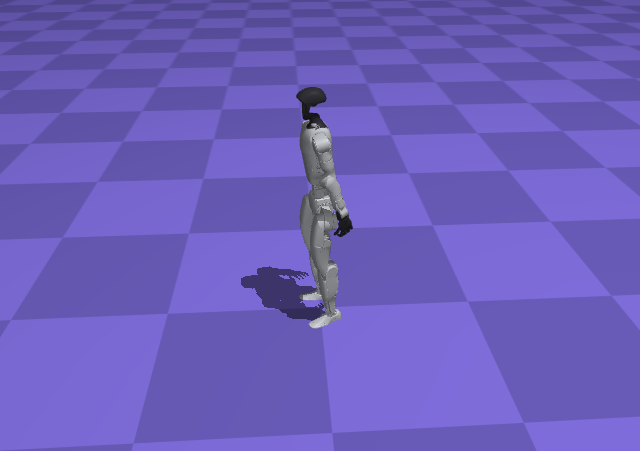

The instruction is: Upper body actions

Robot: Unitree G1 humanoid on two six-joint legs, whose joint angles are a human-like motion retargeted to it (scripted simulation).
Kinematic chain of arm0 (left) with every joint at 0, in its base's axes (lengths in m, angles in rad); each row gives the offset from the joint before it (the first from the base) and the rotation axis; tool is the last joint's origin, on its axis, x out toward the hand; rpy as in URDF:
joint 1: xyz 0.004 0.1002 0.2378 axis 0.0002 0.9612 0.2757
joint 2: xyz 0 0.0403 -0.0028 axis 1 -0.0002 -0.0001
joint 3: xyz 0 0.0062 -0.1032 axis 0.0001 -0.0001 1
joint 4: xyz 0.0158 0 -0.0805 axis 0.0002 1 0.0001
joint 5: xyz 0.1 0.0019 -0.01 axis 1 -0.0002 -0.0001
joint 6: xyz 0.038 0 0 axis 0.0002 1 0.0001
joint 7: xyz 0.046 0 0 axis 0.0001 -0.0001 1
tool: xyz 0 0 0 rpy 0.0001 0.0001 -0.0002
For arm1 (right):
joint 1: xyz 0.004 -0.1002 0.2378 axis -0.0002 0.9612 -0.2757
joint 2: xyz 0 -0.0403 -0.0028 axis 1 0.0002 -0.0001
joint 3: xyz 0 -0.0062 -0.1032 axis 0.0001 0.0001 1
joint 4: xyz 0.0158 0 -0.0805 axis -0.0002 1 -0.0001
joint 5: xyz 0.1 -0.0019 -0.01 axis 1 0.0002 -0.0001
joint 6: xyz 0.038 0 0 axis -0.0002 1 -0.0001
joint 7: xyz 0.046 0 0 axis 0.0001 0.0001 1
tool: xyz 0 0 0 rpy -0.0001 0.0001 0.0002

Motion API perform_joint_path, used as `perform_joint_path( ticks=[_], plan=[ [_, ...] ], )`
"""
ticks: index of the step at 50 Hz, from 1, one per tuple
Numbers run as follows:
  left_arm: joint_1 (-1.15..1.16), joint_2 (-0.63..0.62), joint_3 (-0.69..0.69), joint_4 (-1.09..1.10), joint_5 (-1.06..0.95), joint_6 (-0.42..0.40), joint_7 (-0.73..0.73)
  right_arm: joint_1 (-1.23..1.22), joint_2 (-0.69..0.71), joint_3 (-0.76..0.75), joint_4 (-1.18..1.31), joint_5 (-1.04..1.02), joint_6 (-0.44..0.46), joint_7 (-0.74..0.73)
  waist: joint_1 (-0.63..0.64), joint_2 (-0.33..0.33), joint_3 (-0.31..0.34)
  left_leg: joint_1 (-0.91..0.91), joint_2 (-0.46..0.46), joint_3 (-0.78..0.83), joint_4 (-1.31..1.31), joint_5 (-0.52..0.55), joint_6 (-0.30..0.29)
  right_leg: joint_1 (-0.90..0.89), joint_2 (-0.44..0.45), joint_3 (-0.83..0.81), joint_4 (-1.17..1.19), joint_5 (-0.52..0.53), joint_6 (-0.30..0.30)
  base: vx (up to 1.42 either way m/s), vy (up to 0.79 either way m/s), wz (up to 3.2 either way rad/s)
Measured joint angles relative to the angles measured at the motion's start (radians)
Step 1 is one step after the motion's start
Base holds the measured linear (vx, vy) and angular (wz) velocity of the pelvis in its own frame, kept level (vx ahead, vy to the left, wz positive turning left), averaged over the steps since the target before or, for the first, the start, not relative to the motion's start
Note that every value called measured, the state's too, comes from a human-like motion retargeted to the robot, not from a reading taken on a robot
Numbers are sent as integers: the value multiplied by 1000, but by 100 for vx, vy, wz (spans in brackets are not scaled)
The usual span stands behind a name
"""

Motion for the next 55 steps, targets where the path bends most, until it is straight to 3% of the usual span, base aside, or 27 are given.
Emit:
perform_joint_path(
  ticks=[5, 18, 23, 30, 44, 55],
  plan=[
    [-112, 75, -71, -8, 92, 11, 29, -92, -8, -3, 0, 14, 0, -33, 1, 4, -5, -6, 0, -2, 0, 1, 0, -7, 1, -5, 0, 1, -3, -7, -1, 4],
    [-705, 218, -97, -100, 96, 6, 42, -626, 56, -189, -28, 158, -1, 130, 22, 3, -89, -3, 2, 13, 2, 5, 6, -14, 9, 0, 1, 15, -13, -2, 0, 0],
    [-930, 244, -119, -146, 117, -26, 79, -824, 86, -212, -110, 257, -1, 157, 28, -2, -124, -8, 4, 13, 5, 3, 7, -16, 14, 1, 2, 12, -14, 0, 0, 0],
    [-1152, 232, -150, -159, -45, -106, 174, -1034, 60, -133, -175, 361, -28, 142, 37, -7, -176, -28, 5, 7, 6, 0, 7, -31, 16, -3, 2, 5, -12, 0, 0, 0],
    [-1380, 293, -217, -196, -365, -137, 240, -1305, -51, 6, -224, 552, -80, 126, 47, -14, -224, -64, 7, 6, 5, -3, 4, -64, 17, -6, 1, -2, -10, 0, 0, 0],
    [-1389, 297, -239, -190, -346, -198, 255, -1291, -49, 11, -207, 579, -111, 85, 46, -15, -234, -57, 3, -3, 6, -6, 7, -51, 20, -13, 1, -9, -10, 0, 0, 0]
  ],
)
